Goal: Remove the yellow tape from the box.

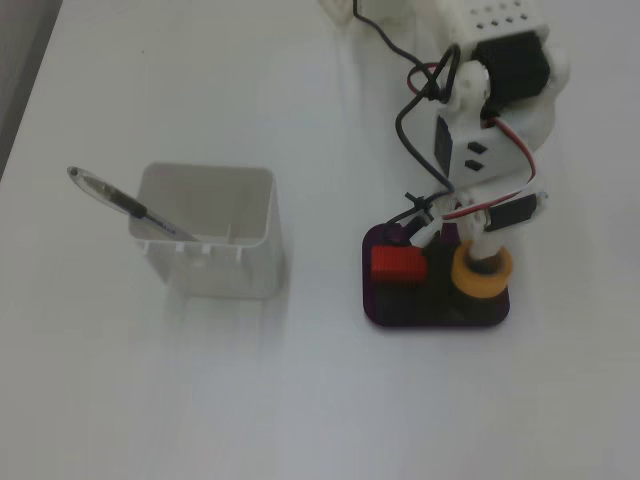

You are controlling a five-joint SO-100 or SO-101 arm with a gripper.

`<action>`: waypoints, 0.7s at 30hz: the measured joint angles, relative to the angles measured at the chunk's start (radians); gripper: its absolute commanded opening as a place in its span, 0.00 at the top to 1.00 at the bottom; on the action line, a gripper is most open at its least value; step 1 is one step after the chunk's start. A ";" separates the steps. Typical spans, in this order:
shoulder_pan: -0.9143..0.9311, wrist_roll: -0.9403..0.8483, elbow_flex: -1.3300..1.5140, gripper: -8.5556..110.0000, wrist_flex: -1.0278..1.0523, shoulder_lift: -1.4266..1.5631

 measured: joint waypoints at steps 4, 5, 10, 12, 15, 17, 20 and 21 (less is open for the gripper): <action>0.000 0.005 -0.183 0.93 0.121 0.000; 0.000 0.005 -0.230 0.93 0.152 0.000; 0.011 0.005 -0.407 0.93 0.327 0.000; 0.040 0.008 -0.430 0.93 0.359 0.002; 0.109 0.014 -0.407 0.93 0.370 0.038; 0.137 0.026 -0.339 0.93 0.373 0.104; 0.155 0.028 -0.186 0.93 0.374 0.241; 0.155 0.028 -0.120 0.93 0.374 0.290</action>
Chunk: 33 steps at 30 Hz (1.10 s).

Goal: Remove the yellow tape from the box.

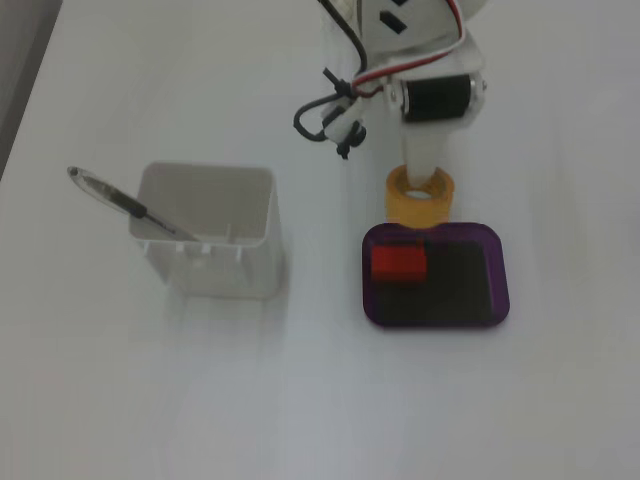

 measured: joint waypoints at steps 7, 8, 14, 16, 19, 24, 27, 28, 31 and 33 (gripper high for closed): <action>0.006 0.000 0.526 0.93 -0.081 0.328; 0.006 0.000 0.600 0.93 -0.114 0.374; 0.003 -0.006 1.045 0.93 -0.370 0.563; 0.011 -0.005 1.186 0.93 -0.459 0.580; 0.008 -0.005 1.344 0.93 -0.568 0.581; 0.002 -0.006 1.447 0.93 -0.701 0.581; 0.005 -0.006 1.451 0.92 -0.727 0.581; 0.005 -0.006 1.451 0.91 -0.729 0.581; 0.005 -0.006 1.451 0.86 -0.730 0.581; 0.003 -0.006 1.451 0.83 -0.730 0.581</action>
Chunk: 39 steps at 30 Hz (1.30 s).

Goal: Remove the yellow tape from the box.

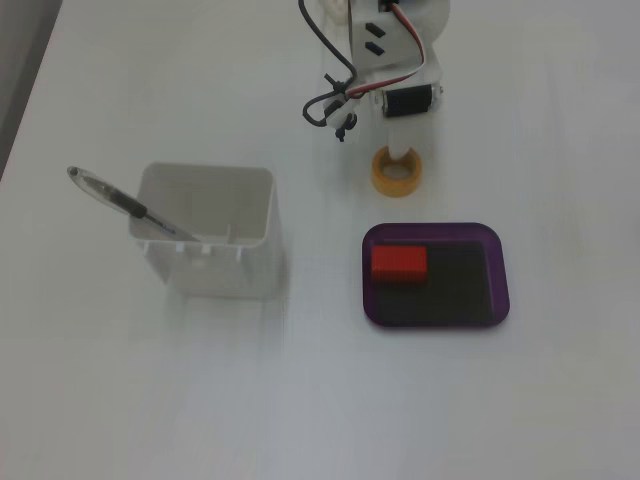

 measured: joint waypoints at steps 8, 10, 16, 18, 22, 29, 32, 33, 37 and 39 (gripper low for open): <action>0.000 0.000 0.000 0.81 0.037 0.015; 0.000 0.000 -0.029 0.81 0.109 0.029; -0.005 0.000 -0.189 0.81 0.305 0.198; -0.005 0.000 -0.204 0.81 0.341 0.282; -0.003 0.002 -0.201 0.82 0.368 0.466; -0.002 0.002 0.075 0.81 0.370 0.798; -0.002 0.002 0.236 0.81 0.364 0.931; 0.000 0.002 0.287 0.81 0.354 0.974; 0.069 0.002 0.500 0.81 0.278 1.147; 0.104 0.002 0.607 0.81 0.236 1.232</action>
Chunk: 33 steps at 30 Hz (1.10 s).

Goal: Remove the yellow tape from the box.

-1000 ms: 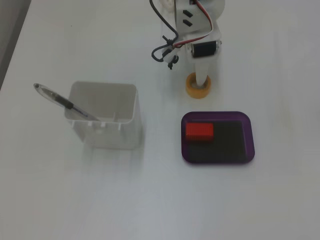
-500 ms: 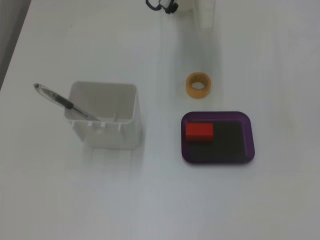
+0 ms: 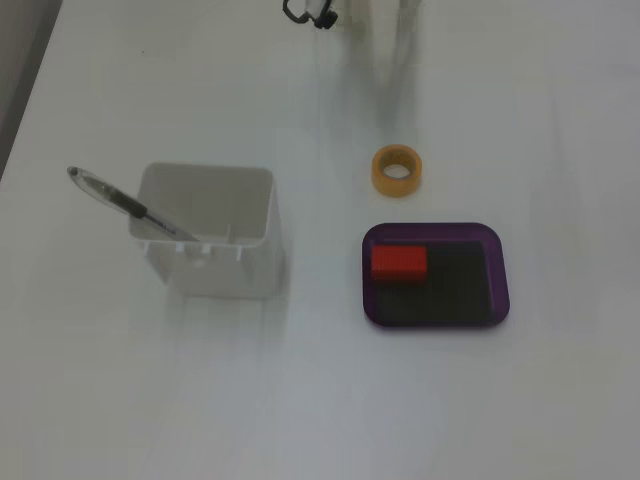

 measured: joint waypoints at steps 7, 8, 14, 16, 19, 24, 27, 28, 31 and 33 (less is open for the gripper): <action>0.061 0.006 0.287 0.81 -0.037 0.268; 0.058 0.006 0.308 0.82 -0.037 0.307; 0.052 0.077 0.380 0.81 -0.041 0.365; 0.051 0.140 0.393 0.82 -0.043 0.365; 0.051 0.192 0.417 0.82 -0.043 0.365; 0.051 0.209 0.437 0.82 -0.043 0.365; 0.051 0.209 0.442 0.87 -0.043 0.365; 0.051 0.209 0.442 0.90 -0.043 0.365; 0.051 0.209 0.442 0.93 -0.043 0.365; 0.051 0.209 0.442 0.93 -0.043 0.365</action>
